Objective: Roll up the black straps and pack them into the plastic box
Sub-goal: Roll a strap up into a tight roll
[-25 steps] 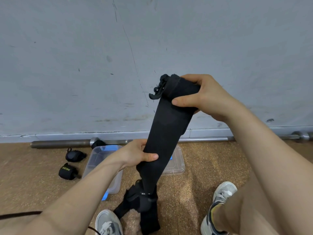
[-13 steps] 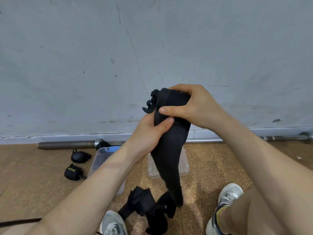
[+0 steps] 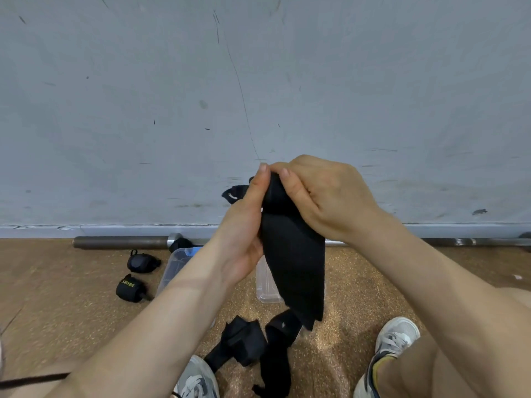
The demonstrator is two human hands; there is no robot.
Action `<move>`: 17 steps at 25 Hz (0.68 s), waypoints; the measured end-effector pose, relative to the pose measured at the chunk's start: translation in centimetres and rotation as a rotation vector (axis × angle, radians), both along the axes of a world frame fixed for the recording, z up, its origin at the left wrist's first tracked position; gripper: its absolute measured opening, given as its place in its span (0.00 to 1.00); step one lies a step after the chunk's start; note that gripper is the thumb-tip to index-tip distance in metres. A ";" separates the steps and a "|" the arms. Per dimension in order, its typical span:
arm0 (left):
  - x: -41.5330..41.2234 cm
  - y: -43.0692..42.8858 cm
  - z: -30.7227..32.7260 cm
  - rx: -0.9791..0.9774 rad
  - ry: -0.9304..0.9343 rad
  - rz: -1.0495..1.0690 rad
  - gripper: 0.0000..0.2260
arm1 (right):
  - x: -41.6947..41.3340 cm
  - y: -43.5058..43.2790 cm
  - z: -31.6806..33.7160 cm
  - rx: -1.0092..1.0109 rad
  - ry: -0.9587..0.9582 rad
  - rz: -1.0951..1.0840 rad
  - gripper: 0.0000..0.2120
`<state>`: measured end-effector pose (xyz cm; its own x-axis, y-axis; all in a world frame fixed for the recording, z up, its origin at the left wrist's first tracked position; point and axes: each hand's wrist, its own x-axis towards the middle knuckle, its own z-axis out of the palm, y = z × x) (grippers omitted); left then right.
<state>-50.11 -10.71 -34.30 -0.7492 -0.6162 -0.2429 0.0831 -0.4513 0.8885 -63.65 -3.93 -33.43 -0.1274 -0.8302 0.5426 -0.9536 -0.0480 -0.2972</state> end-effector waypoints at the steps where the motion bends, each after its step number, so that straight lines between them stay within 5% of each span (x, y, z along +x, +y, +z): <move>1: -0.1 0.0 -0.1 -0.012 -0.016 0.038 0.23 | 0.1 -0.2 -0.4 0.005 -0.010 0.015 0.23; 3: -0.1 -0.1 -0.2 -0.051 -0.009 0.115 0.20 | -0.3 -0.6 -0.6 0.054 -0.283 0.022 0.21; 6: 0.2 -0.5 -0.1 -0.177 0.011 0.163 0.18 | -0.5 -0.7 -0.3 0.198 -1.108 0.088 0.24; 7: 0.3 -0.6 0.0 -0.224 0.008 0.151 0.17 | -0.3 -0.8 -0.8 0.218 -1.244 0.117 0.23; 17: 1.9 -3.0 0.9 -0.295 -0.009 -0.007 0.20 | 0.2 -0.9 -1.1 0.065 -1.316 0.171 0.21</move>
